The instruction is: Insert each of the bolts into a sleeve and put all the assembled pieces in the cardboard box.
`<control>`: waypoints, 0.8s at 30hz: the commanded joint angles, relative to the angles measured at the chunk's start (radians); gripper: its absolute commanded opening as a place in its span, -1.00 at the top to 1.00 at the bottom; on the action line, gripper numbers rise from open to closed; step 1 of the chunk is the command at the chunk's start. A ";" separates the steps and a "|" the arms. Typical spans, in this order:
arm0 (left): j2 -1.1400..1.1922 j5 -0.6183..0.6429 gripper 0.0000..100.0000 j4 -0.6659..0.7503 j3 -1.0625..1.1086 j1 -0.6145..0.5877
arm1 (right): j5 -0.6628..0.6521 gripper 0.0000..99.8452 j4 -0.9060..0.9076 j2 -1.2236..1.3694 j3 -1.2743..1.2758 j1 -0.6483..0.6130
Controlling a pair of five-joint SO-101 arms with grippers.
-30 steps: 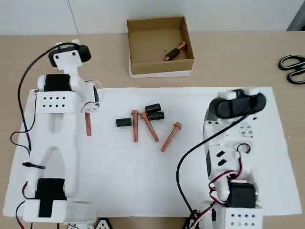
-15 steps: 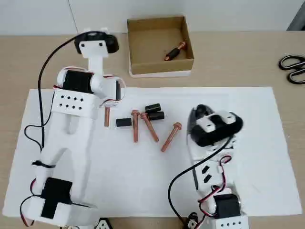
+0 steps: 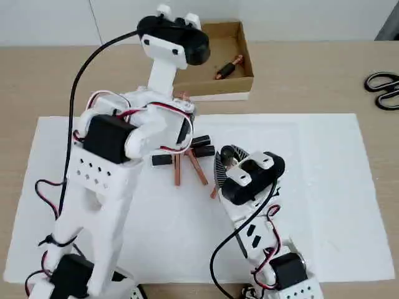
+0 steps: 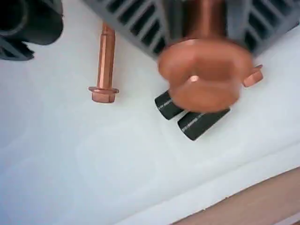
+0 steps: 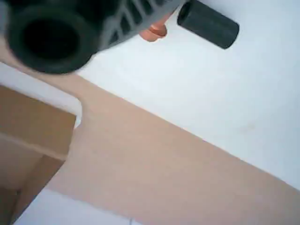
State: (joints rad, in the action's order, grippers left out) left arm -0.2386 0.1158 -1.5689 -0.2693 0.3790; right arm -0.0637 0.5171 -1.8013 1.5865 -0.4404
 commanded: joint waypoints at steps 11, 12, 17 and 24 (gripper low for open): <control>-0.474 0.129 0.99 0.235 0.407 0.014 | 0.114 0.99 0.035 -0.012 0.098 -0.008; -0.535 0.129 0.99 0.238 0.453 0.014 | 0.114 0.99 0.035 -0.012 0.098 -0.008; -0.818 0.106 0.99 0.376 0.785 0.021 | 0.114 0.99 0.035 -0.013 0.098 -0.010; -1.174 0.032 0.99 0.666 1.262 0.092 | 0.114 0.99 0.035 -0.013 0.098 -0.010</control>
State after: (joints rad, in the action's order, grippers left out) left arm -1.2774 0.1542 -1.0503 0.8585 0.4358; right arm 0.0376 0.5493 -1.7998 1.6755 -0.4480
